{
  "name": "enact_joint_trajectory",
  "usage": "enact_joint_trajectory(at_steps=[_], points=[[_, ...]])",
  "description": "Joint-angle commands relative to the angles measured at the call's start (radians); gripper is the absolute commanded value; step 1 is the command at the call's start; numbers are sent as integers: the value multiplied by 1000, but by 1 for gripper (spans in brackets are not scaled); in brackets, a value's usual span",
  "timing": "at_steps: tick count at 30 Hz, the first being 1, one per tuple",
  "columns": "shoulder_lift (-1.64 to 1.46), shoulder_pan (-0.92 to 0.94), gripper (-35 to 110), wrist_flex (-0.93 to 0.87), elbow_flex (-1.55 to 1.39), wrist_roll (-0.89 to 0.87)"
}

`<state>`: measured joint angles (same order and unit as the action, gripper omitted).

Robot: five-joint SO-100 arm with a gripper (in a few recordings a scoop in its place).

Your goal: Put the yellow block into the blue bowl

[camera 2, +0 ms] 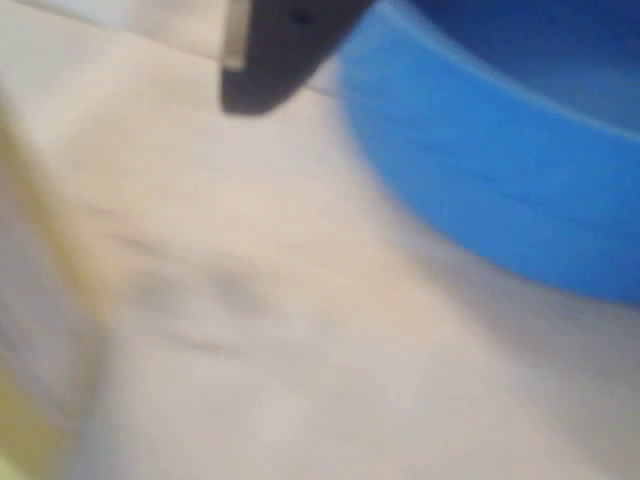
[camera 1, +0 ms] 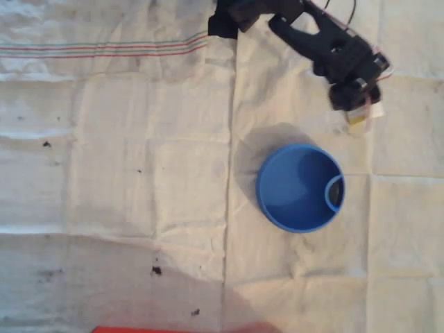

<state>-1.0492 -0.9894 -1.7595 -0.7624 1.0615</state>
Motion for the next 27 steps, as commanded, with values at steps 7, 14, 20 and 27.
enact_joint_trajectory(at_steps=[7, 14, 20, 27], points=[[-23, 9, 30, 18, 20, 6], [-31, 12, 30, -51, 32, -2], [-52, 28, 30, -72, 31, -2], [-83, 43, 30, -71, 31, 5]])
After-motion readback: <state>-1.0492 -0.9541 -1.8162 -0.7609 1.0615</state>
